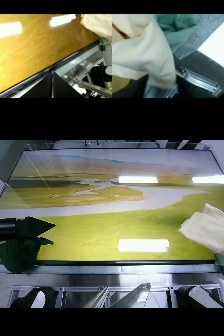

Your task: Fold the shirts.

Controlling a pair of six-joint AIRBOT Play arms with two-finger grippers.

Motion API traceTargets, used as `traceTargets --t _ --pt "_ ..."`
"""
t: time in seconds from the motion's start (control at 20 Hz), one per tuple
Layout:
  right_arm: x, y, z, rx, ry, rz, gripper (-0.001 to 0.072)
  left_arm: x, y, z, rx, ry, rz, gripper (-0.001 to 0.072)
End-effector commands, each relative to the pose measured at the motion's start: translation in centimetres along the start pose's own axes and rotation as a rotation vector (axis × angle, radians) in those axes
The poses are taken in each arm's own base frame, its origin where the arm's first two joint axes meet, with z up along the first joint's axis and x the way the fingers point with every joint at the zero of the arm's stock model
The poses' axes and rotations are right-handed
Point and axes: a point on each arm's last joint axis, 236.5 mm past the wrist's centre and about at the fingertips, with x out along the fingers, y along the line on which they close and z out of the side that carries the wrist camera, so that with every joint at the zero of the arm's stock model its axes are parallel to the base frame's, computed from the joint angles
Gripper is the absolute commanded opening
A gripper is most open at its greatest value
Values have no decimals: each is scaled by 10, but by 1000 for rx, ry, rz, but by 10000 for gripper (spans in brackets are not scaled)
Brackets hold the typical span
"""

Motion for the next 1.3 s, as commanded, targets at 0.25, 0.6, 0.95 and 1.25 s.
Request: traceTargets --t 0.25,0.6,0.95,1.25 --pt "-13 40 -37 -76 118 124 685 11 -14 -4 48 31 -29 19" --pt "-100 257 -140 -674 16 755 20 33 18 11 -44 61 -39 19" --pt "-68 326 -316 -1247 -99 835 18 80 -5 -12 67 223 -132 18" --pt "-57 320 -322 -1240 -52 797 20 94 -21 -27 115 283 -162 16"
